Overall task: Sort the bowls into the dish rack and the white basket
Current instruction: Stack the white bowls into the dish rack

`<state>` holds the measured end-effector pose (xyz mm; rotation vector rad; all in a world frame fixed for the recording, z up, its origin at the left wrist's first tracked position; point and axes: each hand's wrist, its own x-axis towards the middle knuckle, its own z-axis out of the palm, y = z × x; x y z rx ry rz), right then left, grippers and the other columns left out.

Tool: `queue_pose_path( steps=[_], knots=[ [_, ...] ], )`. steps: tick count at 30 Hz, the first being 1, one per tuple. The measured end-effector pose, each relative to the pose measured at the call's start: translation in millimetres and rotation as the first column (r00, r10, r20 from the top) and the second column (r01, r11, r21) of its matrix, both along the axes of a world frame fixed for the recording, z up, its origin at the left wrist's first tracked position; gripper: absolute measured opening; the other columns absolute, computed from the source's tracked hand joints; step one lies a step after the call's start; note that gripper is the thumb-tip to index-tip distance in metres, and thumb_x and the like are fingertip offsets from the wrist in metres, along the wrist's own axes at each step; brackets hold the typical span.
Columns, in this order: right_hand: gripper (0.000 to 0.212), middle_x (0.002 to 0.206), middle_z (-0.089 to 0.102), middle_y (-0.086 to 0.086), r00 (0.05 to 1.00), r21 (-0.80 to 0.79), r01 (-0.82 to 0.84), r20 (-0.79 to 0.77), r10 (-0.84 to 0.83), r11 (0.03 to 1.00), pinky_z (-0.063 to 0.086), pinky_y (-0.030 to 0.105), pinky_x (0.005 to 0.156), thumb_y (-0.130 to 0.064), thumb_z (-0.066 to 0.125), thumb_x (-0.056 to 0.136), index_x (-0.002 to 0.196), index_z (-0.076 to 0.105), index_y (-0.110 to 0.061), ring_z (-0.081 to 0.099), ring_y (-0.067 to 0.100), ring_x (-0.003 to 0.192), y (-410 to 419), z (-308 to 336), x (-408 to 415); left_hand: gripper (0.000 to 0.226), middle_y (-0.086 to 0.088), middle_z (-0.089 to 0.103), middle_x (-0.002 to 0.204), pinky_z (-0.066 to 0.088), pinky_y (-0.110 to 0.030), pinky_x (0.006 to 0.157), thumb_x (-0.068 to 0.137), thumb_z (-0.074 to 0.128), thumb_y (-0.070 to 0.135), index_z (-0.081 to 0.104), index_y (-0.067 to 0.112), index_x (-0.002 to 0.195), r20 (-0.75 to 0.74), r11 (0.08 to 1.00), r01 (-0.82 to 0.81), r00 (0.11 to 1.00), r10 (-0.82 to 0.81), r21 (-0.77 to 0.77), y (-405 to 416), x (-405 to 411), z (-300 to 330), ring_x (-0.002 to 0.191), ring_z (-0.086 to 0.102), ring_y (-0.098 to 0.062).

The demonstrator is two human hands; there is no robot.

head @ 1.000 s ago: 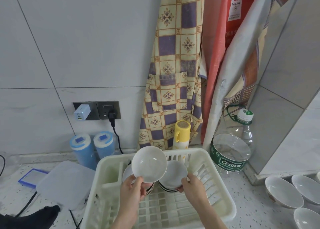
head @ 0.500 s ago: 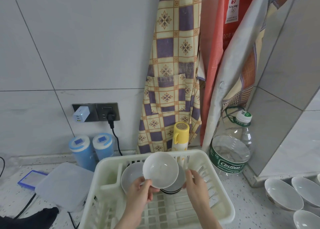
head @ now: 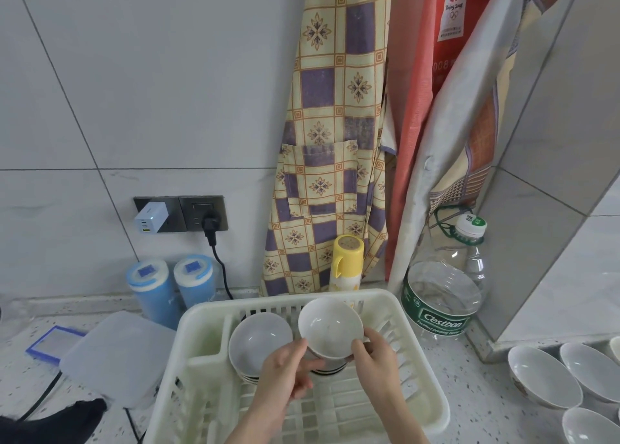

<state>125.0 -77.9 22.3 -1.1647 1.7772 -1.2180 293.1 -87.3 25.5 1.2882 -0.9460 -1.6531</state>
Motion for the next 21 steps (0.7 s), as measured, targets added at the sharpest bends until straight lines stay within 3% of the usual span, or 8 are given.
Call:
queue_pose_path(
  steps=[2, 6, 11, 16, 21],
  knots=[
    [0.027, 0.063, 0.07, 0.007, 1.0, 0.005, 0.009, -0.008, -0.009, 1.0, 0.045, 0.019, 0.053, -0.005, 0.054, 0.084, 0.091, 0.065, -0.029, 0.067, 0.014, 0.062, 0, -3, -1, 0.02, -0.017, 0.077, 0.089, 0.028, -0.02, 0.035, 0.098, 0.056, 0.031, 0.061, 0.016, 0.111, -0.037, 0.998, -0.039, 0.998, 0.041, 0.055, 0, 3, -3, 0.041, 0.048, -0.012],
    [0.026, 0.061, 0.07, 0.0, 0.999, 0.02, 0.014, -0.039, -0.013, 1.0, 0.046, 0.021, 0.055, -0.009, 0.053, 0.085, 0.092, 0.063, -0.033, 0.066, 0.009, 0.062, -1, -7, -2, 0.03, -0.016, 0.077, 0.082, 0.02, -0.018, 0.033, 0.096, 0.059, 0.029, 0.069, 0.002, 0.101, 0.056, 0.992, -0.039, 0.998, 0.033, 0.119, -2, 7, -11, 0.034, 0.04, -0.012],
    [0.029, 0.06, 0.07, -0.002, 0.995, 0.072, 0.007, -0.099, 0.0, 0.997, 0.046, 0.022, 0.056, -0.014, 0.053, 0.087, 0.111, 0.064, -0.026, 0.066, 0.01, 0.066, -3, -13, -3, 0.039, -0.014, 0.071, 0.063, 0.018, -0.016, 0.036, 0.09, 0.065, 0.035, 0.072, -0.003, 0.086, 0.115, 0.955, 0.013, 0.992, -0.049, 0.296, -1, 5, -12, 0.034, 0.038, -0.012],
    [0.034, 0.061, 0.069, -0.002, 0.99, 0.11, 0.005, -0.139, 0.011, 0.994, 0.047, 0.029, 0.062, -0.017, 0.051, 0.089, 0.119, 0.065, -0.022, 0.067, 0.012, 0.072, -4, -15, -3, 0.055, -0.02, 0.076, 0.078, 0.021, -0.015, 0.035, 0.085, 0.068, 0.049, 0.064, -0.004, 0.102, 0.131, 0.931, 0.023, 0.989, -0.076, 0.365, -3, 2, -15, 0.035, 0.04, -0.013],
    [0.033, 0.065, 0.07, -0.004, 0.983, 0.127, -0.006, -0.182, 0.029, 0.992, 0.045, 0.028, 0.061, -0.02, 0.05, 0.091, 0.121, 0.064, -0.019, 0.066, 0.01, 0.073, -3, -15, -3, 0.043, -0.017, 0.077, 0.078, 0.027, -0.016, 0.036, 0.089, 0.068, 0.041, 0.061, 0.002, 0.106, 0.137, 0.948, -0.002, 0.99, -0.044, 0.32, -3, 2, -14, 0.039, 0.045, -0.014]
  ],
)
